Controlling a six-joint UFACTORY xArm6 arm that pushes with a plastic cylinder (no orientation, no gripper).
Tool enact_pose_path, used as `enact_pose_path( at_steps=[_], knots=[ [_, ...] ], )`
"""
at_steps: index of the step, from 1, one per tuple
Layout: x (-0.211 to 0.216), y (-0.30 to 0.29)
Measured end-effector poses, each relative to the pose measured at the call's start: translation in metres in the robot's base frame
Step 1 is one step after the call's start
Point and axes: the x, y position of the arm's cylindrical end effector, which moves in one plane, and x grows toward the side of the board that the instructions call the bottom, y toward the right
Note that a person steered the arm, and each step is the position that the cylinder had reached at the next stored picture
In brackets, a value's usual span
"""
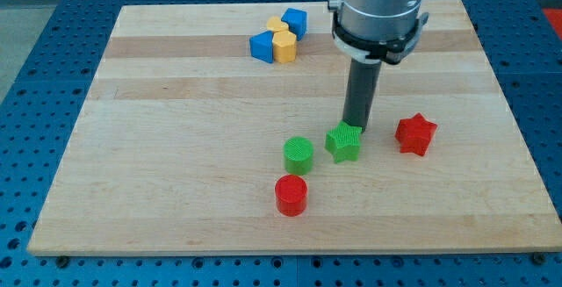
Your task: Put the red star at the bottom center of the board
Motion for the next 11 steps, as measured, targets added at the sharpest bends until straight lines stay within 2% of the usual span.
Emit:
enact_pose_path(
  at_steps=[2, 3, 4, 5, 6, 9, 11],
  knots=[
    [0.018, -0.013],
    [-0.020, 0.010],
    [-0.101, 0.067],
    [-0.071, 0.147],
    [-0.015, 0.153],
    [-0.001, 0.105],
    [0.024, 0.072]
  ],
)
